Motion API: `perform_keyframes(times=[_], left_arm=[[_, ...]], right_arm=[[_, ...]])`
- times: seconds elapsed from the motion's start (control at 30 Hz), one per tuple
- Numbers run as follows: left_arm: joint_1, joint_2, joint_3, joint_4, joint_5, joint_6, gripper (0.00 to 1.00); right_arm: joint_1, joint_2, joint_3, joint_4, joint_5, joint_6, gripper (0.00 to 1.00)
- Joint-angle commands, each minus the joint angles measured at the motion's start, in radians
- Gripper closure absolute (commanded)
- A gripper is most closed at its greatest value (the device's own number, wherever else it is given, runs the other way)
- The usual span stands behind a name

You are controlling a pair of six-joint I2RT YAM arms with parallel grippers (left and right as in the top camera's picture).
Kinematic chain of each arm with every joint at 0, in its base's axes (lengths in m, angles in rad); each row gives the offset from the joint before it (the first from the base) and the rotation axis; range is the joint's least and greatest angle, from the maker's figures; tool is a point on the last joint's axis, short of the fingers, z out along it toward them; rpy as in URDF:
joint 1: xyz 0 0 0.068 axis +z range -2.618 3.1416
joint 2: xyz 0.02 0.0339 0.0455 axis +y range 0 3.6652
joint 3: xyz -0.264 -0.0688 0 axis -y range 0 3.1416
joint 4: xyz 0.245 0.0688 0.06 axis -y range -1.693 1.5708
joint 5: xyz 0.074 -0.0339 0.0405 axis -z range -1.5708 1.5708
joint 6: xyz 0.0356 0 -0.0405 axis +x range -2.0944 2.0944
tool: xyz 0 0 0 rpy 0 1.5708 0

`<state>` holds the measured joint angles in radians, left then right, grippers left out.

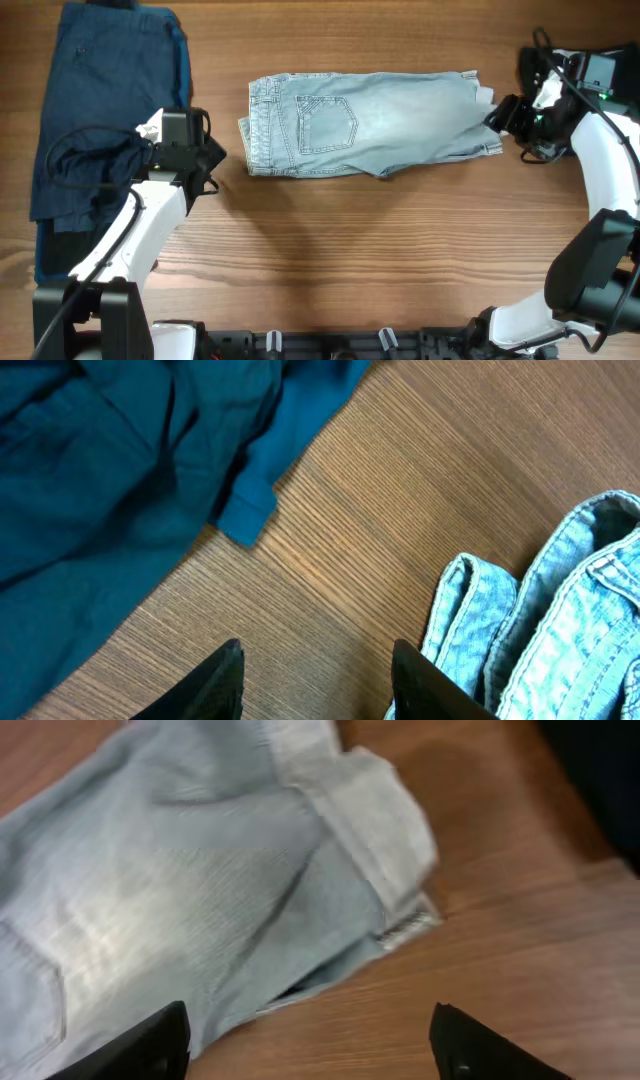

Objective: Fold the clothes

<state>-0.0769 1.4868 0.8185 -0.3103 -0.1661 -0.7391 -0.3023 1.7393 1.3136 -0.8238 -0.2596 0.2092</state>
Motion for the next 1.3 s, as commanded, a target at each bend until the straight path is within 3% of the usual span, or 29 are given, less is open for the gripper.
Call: perform_keyframes(times=[0.0, 0.17, 0.33, 0.63, 0.97, 1.2, 1.27], left_arm=[[0.003, 0.0, 0.006, 0.006, 0.002, -0.002, 0.53], [0.003, 0.0, 0.006, 0.006, 0.002, -0.002, 0.53], [0.003, 0.0, 0.006, 0.006, 0.002, -0.002, 0.53], [0.003, 0.0, 0.006, 0.006, 0.001, -0.002, 0.53], [0.003, 0.0, 0.006, 0.006, 0.001, -0.002, 0.53], [0.003, 0.0, 0.006, 0.006, 0.001, -0.002, 0.53], [0.003, 0.0, 0.006, 0.006, 0.001, -0.002, 0.53]], right_arm=[[-0.006, 0.006, 0.015, 0.024, 0.052, 0.038, 0.21], [-0.006, 0.006, 0.015, 0.219, -0.011, -0.111, 0.14], [-0.006, 0.026, 0.015, 0.399, 0.0, -0.151, 0.13], [-0.006, 0.235, 0.015, 0.422, -0.091, -0.209, 0.14], [0.022, 0.352, 0.015, 0.414, -0.123, -0.237, 0.19], [0.15, 0.398, 0.015, 0.406, 0.135, -0.237, 0.22], [0.194, 0.417, 0.015, 0.396, 0.212, -0.234, 0.29]])
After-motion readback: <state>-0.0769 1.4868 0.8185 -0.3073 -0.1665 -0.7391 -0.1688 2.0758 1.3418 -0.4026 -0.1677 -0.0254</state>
